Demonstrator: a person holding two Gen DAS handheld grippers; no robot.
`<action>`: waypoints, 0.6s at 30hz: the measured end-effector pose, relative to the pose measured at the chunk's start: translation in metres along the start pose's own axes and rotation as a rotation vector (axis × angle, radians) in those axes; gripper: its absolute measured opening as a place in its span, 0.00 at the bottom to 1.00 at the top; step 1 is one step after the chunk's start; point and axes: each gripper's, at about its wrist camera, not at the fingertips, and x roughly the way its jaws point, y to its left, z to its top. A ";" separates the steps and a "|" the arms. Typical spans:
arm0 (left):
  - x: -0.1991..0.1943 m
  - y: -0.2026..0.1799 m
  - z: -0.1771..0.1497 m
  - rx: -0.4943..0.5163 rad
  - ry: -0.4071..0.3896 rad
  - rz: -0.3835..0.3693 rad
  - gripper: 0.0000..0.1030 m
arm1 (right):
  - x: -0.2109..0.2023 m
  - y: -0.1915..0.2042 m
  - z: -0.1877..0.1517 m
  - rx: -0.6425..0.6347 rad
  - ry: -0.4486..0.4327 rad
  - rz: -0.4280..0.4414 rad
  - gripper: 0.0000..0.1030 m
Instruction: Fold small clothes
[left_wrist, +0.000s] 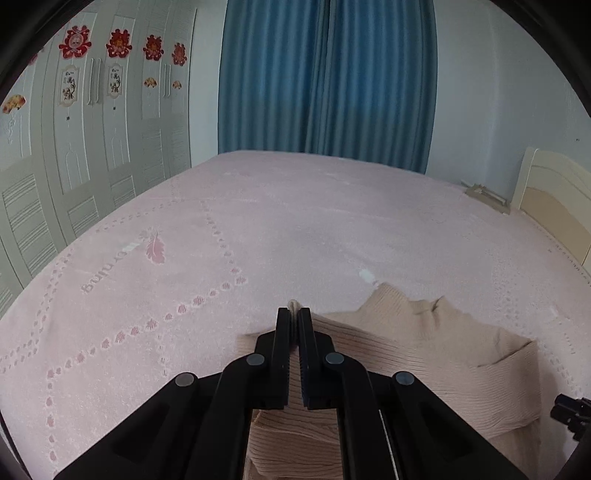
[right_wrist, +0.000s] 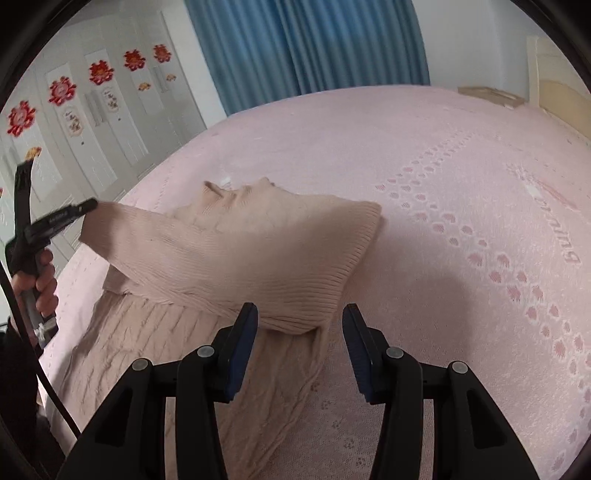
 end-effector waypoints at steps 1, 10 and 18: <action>0.006 0.001 -0.004 -0.004 0.017 0.008 0.05 | 0.004 -0.003 0.001 0.019 0.013 -0.004 0.46; 0.045 0.011 -0.041 -0.041 0.219 0.052 0.18 | 0.039 0.003 0.000 0.018 0.087 -0.145 0.46; 0.036 0.000 -0.054 0.038 0.217 0.103 0.42 | 0.039 -0.002 0.002 0.047 0.080 -0.144 0.47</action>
